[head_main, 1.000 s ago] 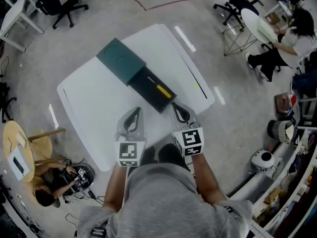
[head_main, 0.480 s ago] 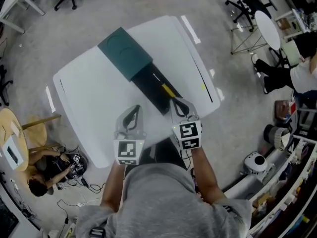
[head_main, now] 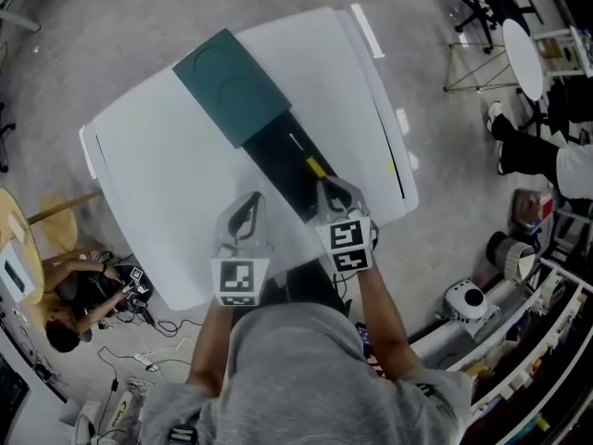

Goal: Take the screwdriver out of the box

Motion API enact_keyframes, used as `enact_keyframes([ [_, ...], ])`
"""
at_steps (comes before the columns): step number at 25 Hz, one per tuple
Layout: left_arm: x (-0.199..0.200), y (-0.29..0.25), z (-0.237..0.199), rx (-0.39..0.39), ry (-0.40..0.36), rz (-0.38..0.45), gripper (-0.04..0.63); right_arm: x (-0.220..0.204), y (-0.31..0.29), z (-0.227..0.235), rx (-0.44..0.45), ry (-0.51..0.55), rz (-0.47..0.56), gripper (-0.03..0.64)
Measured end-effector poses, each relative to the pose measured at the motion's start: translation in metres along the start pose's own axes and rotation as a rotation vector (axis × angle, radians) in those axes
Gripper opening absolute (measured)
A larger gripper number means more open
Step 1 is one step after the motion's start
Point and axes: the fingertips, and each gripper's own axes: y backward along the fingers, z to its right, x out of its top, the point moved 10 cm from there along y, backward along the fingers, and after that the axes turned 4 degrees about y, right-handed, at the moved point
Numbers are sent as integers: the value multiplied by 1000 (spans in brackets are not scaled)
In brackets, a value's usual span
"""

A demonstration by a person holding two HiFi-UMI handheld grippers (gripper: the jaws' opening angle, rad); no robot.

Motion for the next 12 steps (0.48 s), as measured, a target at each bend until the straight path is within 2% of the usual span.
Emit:
enact_keyframes([
  [6,-10,-18,-7,9,27,-39,12,-3,-27,5,15,38,-78,10],
  [12,-13,-28,-12,5,34,-50,12,-4,-42,6,26,50,-164,72],
])
